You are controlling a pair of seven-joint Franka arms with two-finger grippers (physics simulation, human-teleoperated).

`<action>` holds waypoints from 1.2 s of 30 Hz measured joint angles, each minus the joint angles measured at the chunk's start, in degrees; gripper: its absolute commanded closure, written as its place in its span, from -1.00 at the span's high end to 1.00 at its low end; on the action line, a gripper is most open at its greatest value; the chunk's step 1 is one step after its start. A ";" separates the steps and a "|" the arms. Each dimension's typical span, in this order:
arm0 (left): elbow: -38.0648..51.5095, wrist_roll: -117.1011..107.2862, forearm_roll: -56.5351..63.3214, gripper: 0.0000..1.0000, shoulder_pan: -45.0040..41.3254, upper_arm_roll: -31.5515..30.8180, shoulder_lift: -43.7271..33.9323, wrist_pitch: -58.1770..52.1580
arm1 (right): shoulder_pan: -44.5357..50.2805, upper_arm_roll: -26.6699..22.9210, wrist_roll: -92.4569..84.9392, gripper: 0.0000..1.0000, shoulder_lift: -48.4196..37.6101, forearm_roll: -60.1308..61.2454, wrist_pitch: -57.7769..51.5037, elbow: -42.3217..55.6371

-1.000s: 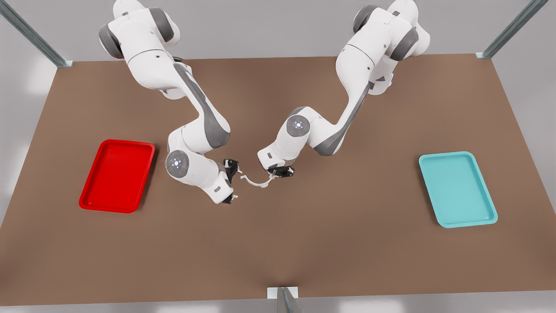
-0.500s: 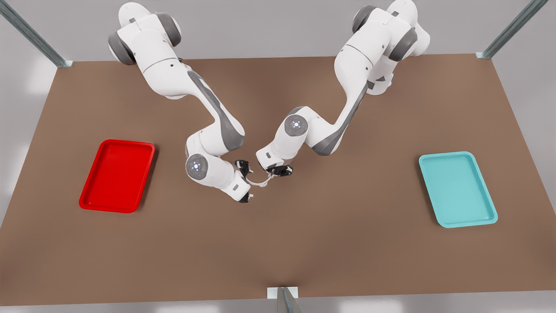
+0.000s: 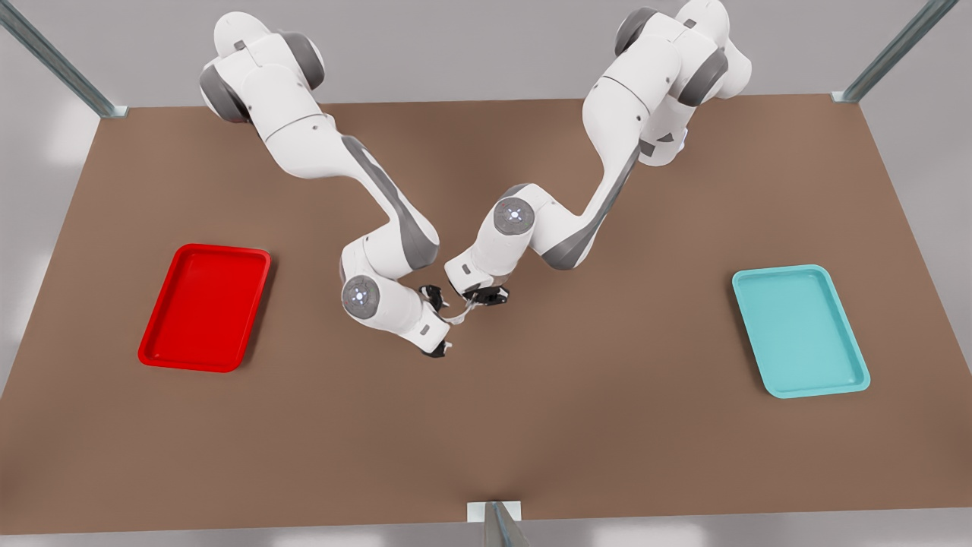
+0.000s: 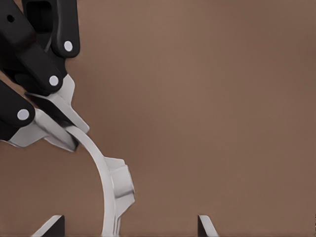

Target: Take the drainage pipe clamp from the left arm, pass it to the right arm, and place it in the plate on the right side

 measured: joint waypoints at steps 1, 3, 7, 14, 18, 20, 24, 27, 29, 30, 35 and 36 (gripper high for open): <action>0.00 -0.07 0.00 -0.57 0.05 0.00 -0.02 -0.01 | 0.02 -0.07 -0.15 1.00 0.05 -0.02 0.12 -0.05; 0.00 -0.20 0.00 -0.57 0.09 0.00 -0.03 -0.03 | 0.00 -0.18 -0.44 0.99 0.39 -0.05 0.30 -0.08; 0.00 -0.43 0.06 -0.57 0.10 0.00 -0.03 -0.06 | -0.03 -0.21 -0.93 -0.57 0.45 -0.19 0.51 0.44; 4.15 2.01 -3.50 0.90 2.08 0.20 -0.13 -3.81 | -1.14 -0.91 -1.61 -0.57 0.49 -1.80 -0.10 -0.09; 9.72 3.21 -6.55 1.00 3.89 0.26 -0.20 -11.53 | -2.54 -1.16 -1.89 -0.57 0.55 -2.97 -0.74 -0.25; 15.12 2.18 -7.08 1.00 6.58 0.27 -0.47 -17.82 | -3.60 -1.17 -2.01 -0.57 0.54 -3.41 -1.25 -0.22; 20.26 1.63 -3.71 1.00 16.84 0.30 -6.47 -34.74 | -6.94 -4.12 -2.21 -0.57 -1.05 -5.87 -5.04 -0.20; 20.62 2.86 -0.68 1.00 26.67 0.29 -10.21 -44.71 | -7.75 -11.19 -2.34 -0.57 -3.79 -9.21 -10.57 -0.67; 9.13 3.66 1.37 1.00 30.09 0.60 -17.35 -46.33 | -7.90 -16.81 -2.46 -0.57 -5.68 -10.75 -13.58 -3.36; 5.57 3.96 2.12 1.00 30.83 0.87 -19.22 -46.85 | -8.04 -19.68 -2.54 -0.57 -6.48 -11.64 -14.76 -4.98; 2.02 5.30 4.39 1.00 31.37 1.07 -20.83 -49.68 | -15.76 -23.44 -3.54 -0.57 -7.31 -17.65 -17.32 -10.08; 1.99 5.53 4.59 1.00 31.37 1.02 -20.89 -50.29 | -17.04 -23.50 -3.75 -0.57 -7.27 -19.08 -17.17 -10.90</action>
